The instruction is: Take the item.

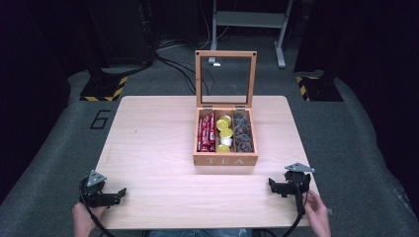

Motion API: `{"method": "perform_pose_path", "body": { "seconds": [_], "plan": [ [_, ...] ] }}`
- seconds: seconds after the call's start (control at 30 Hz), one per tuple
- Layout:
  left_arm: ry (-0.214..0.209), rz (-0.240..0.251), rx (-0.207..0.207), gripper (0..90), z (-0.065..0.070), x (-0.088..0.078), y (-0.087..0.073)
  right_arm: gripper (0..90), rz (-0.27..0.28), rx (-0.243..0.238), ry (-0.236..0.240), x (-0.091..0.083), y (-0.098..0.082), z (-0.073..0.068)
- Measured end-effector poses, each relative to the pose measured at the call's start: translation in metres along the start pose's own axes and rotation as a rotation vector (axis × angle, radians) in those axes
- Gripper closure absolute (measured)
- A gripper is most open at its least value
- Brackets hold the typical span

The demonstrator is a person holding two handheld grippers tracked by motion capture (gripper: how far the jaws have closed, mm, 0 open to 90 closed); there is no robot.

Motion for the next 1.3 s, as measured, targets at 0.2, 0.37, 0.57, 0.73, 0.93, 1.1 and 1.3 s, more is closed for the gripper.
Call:
{"method": "perform_pose_path", "body": {
  "seconds": [0.2, 0.37, 0.57, 0.73, 0.93, 1.1, 1.3],
  "plan": [
    [0.0, -0.002, 0.0, 0.5, 0.0, 0.0, 0.0, 0.0, 0.0, 0.0, 0.0, 0.0, 0.0, 0.0],
    [-0.006, 0.004, 0.001, 0.4, 0.0, 0.001, 0.001, 0.0, 0.0, 0.0, 0.0, 0.0, 0.0, 0.0],
    [0.016, 0.005, -0.019, 0.0, 0.0, 0.005, 0.004, 0.0, 0.007, -0.023, 0.026, 0.001, 0.001, 0.001],
    [0.029, -0.008, -0.037, 0.0, 0.001, 0.006, 0.007, 0.0, 0.019, -0.059, 0.033, 0.002, 0.002, 0.002],
    [-0.027, 0.025, -0.065, 0.0, 0.005, 0.006, 0.012, 0.0, 0.012, -0.04, 0.023, 0.003, 0.003, 0.003],
    [-0.054, 0.028, -0.051, 0.0, 0.011, 0.006, 0.021, 0.0, 0.003, -0.039, 0.036, 0.005, 0.004, 0.007],
    [-0.084, 0.031, -0.02, 0.0, 0.022, 0.007, 0.032, 0.0, 0.002, -0.039, 0.038, 0.006, 0.005, 0.007]
  ]
}}
Point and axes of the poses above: each handheld gripper's, and its own axes: x roughly forward along the jaws, y roughly out of its top, z roughly to its right, the point moved 3 cm from there along x, roughly forward along the jaws, and after that the axes turned 11 degrees about -y, right-handed, at the moved point
